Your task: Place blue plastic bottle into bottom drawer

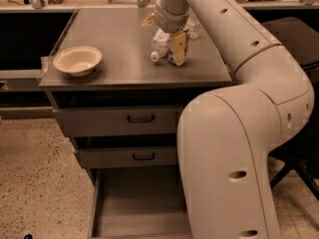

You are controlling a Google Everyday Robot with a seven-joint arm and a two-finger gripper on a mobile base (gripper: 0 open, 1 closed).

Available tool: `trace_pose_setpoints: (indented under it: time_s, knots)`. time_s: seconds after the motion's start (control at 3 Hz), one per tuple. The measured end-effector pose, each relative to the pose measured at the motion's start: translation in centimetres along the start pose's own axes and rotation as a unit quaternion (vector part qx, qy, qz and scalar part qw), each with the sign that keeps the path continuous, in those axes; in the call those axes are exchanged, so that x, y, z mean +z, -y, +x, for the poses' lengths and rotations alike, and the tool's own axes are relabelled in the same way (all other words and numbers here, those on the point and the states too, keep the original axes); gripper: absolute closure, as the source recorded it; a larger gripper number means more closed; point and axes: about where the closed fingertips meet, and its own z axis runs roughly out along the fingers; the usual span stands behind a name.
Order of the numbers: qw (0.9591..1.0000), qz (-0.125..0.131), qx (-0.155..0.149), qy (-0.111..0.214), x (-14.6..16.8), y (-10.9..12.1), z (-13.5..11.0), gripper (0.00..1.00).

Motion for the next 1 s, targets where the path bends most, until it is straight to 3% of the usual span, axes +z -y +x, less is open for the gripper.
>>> trace_pose_setpoints:
  time_s: [0.33,1.0]
  knots:
    - [0.9998,-0.018,-0.006,0.008,7.7,2.7,-3.0,0.0]
    - [0.9998,-0.018,-0.006,0.008,6.4,3.3,-2.9,0.0]
